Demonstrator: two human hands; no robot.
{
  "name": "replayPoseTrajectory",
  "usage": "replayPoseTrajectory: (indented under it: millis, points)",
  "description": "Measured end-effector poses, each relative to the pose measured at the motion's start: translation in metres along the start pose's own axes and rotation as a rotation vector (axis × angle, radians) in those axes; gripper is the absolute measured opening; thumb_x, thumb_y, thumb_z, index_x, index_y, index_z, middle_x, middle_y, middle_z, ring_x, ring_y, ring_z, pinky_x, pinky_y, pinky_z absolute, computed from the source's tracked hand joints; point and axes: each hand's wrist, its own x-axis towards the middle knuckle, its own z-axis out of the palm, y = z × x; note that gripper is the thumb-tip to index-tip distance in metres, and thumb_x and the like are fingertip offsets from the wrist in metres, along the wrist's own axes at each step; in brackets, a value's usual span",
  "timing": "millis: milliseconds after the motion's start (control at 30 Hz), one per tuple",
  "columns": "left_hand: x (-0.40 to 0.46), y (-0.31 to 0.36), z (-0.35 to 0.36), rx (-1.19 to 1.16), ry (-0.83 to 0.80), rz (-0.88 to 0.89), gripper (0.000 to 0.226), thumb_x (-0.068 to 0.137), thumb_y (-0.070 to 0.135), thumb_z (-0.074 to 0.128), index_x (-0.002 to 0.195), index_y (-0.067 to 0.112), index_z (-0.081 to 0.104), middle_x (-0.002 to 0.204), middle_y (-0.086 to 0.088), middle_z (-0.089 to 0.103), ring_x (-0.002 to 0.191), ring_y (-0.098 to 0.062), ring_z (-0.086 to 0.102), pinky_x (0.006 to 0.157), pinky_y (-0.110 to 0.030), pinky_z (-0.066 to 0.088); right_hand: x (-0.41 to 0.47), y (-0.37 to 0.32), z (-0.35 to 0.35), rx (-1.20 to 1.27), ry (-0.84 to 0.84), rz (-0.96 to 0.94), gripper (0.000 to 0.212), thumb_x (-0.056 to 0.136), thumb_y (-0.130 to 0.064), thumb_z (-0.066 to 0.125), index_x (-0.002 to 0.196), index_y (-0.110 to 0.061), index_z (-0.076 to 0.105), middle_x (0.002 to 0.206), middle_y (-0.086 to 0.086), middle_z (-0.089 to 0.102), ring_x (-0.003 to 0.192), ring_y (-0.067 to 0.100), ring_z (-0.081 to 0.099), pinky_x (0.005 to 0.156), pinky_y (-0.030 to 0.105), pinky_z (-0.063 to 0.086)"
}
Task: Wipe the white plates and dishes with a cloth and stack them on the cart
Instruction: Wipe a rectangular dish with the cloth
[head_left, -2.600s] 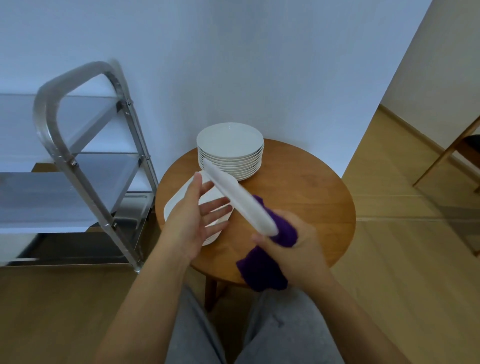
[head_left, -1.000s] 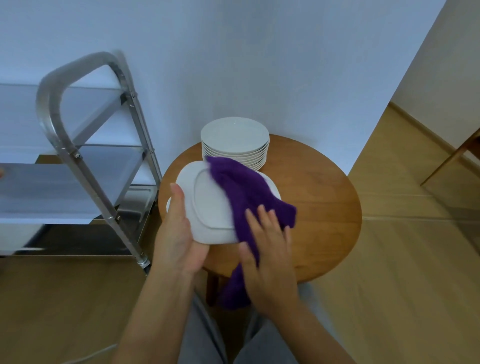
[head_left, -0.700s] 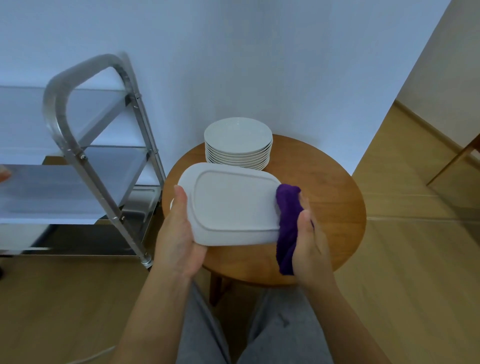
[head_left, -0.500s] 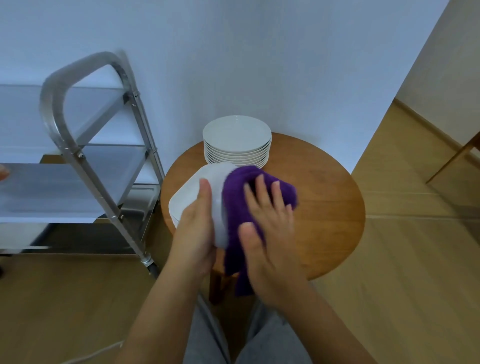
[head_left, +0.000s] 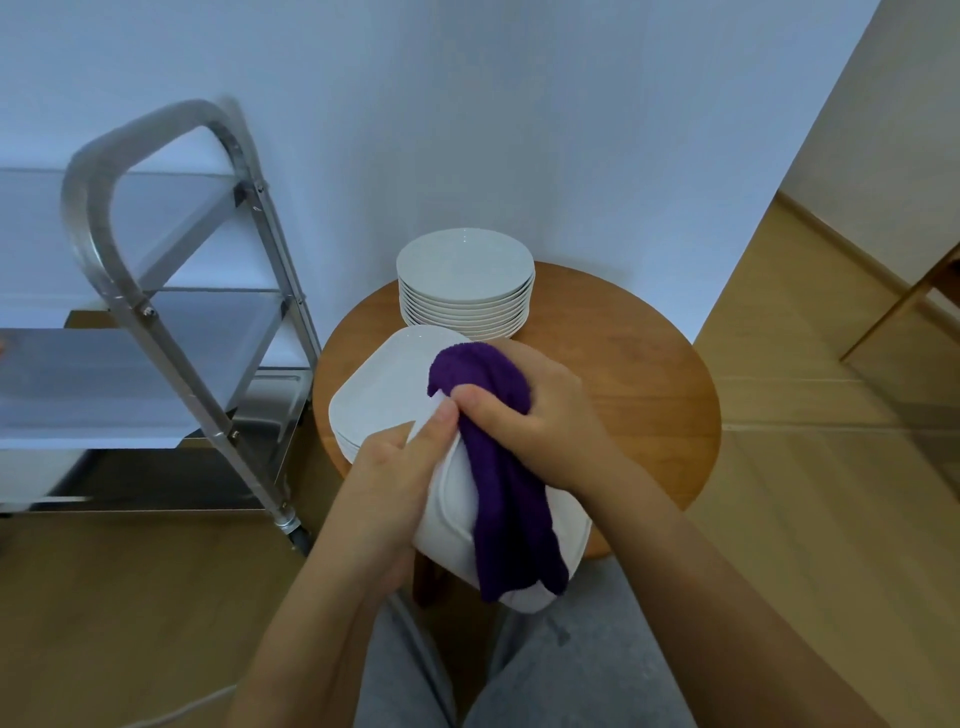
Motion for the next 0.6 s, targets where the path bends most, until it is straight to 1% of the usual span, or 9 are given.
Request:
replayPoseTrajectory:
  millis: [67, 100, 167, 233, 300, 400, 467, 533, 600]
  points:
    - [0.0, -0.001, -0.004, -0.144, -0.046, -0.005, 0.027, 0.063, 0.053, 0.057, 0.073, 0.035, 0.075, 0.083, -0.002, 0.075, 0.075, -0.018, 0.072, 0.061, -0.03, 0.057, -0.001, 0.008, -0.007, 0.047, -0.027, -0.003, 0.035, 0.071, -0.063, 0.055, 0.099, -0.042, 0.06, 0.091, -0.018, 0.066, 0.086, 0.004, 0.061, 0.077, 0.028, 0.051]
    - [0.001, -0.003, -0.006, -0.21, -0.053, -0.017, 0.032, 0.065, 0.049, 0.057, 0.082, 0.029, 0.076, 0.089, -0.005, 0.074, 0.08, -0.021, 0.071, 0.064, -0.033, 0.058, -0.002, 0.011, -0.01, 0.076, -0.035, 0.009, 0.033, 0.07, -0.064, 0.056, 0.098, -0.045, 0.059, 0.093, -0.02, 0.066, 0.088, 0.002, 0.062, 0.078, 0.026, 0.051]
    - [0.001, -0.005, -0.009, -0.283, -0.066, -0.058, 0.043, 0.07, 0.045, 0.056, 0.105, 0.021, 0.067, 0.102, -0.01, 0.072, 0.091, -0.027, 0.069, 0.073, -0.04, 0.057, -0.005, 0.019, -0.013, 0.123, -0.039, 0.043, 0.032, 0.069, -0.064, 0.06, 0.098, -0.049, 0.059, 0.096, -0.024, 0.066, 0.091, -0.001, 0.062, 0.08, 0.024, 0.051]
    - [0.001, -0.005, -0.011, -0.369, -0.061, -0.067, 0.049, 0.074, 0.042, 0.054, 0.116, 0.017, 0.06, 0.108, -0.012, 0.07, 0.095, -0.029, 0.068, 0.072, -0.041, 0.058, -0.009, 0.025, -0.016, 0.13, -0.031, 0.073, 0.034, 0.069, -0.063, 0.062, 0.101, -0.052, 0.058, 0.1, -0.028, 0.065, 0.094, -0.004, 0.061, 0.081, 0.021, 0.05]
    - [0.002, -0.005, -0.019, -0.436, -0.015, -0.043, 0.048, 0.074, 0.041, 0.054, 0.115, 0.017, 0.061, 0.105, -0.011, 0.071, 0.092, -0.027, 0.069, 0.066, -0.038, 0.059, -0.016, 0.035, -0.018, 0.139, 0.005, 0.118, 0.031, 0.071, -0.061, 0.063, 0.1, -0.054, 0.056, 0.102, -0.03, 0.064, 0.096, -0.007, 0.059, 0.079, 0.016, 0.05]
    - [0.009, -0.002, -0.033, -0.504, 0.063, 0.059, 0.036, 0.078, 0.042, 0.051, 0.091, 0.019, 0.076, 0.092, -0.006, 0.074, 0.082, -0.021, 0.071, 0.06, -0.035, 0.059, -0.033, 0.05, -0.018, 0.258, 0.093, 0.232, 0.024, 0.081, -0.045, 0.067, 0.102, -0.049, 0.056, 0.099, -0.03, 0.064, 0.091, -0.009, 0.06, 0.071, 0.01, 0.049]
    - [0.013, 0.0, -0.036, -0.53, 0.107, 0.095, 0.035, 0.078, 0.042, 0.051, 0.083, 0.02, 0.078, 0.093, -0.005, 0.074, 0.084, -0.021, 0.071, 0.061, -0.036, 0.059, -0.042, 0.055, -0.006, 0.405, 0.204, 0.319, 0.026, 0.083, -0.036, 0.066, 0.107, -0.042, 0.056, 0.096, -0.025, 0.065, 0.087, -0.008, 0.061, 0.064, 0.008, 0.049]
    - [0.019, -0.001, -0.032, -0.541, 0.199, 0.105, 0.033, 0.08, 0.043, 0.052, 0.091, 0.021, 0.073, 0.094, -0.005, 0.074, 0.084, -0.022, 0.071, 0.059, -0.037, 0.059, -0.047, 0.057, 0.009, 0.508, 0.355, 0.418, 0.025, 0.084, -0.034, 0.065, 0.107, -0.039, 0.057, 0.096, -0.018, 0.067, 0.086, -0.003, 0.063, 0.063, 0.013, 0.051]
    - [0.023, -0.003, -0.028, -0.513, 0.291, 0.147, 0.025, 0.089, 0.043, 0.048, 0.098, 0.025, 0.063, 0.088, 0.001, 0.075, 0.08, -0.017, 0.072, 0.057, -0.033, 0.058, -0.049, 0.059, 0.019, 0.54, 0.438, 0.497, 0.022, 0.086, -0.033, 0.063, 0.108, -0.033, 0.058, 0.096, -0.013, 0.067, 0.082, -0.001, 0.063, 0.062, 0.013, 0.049]
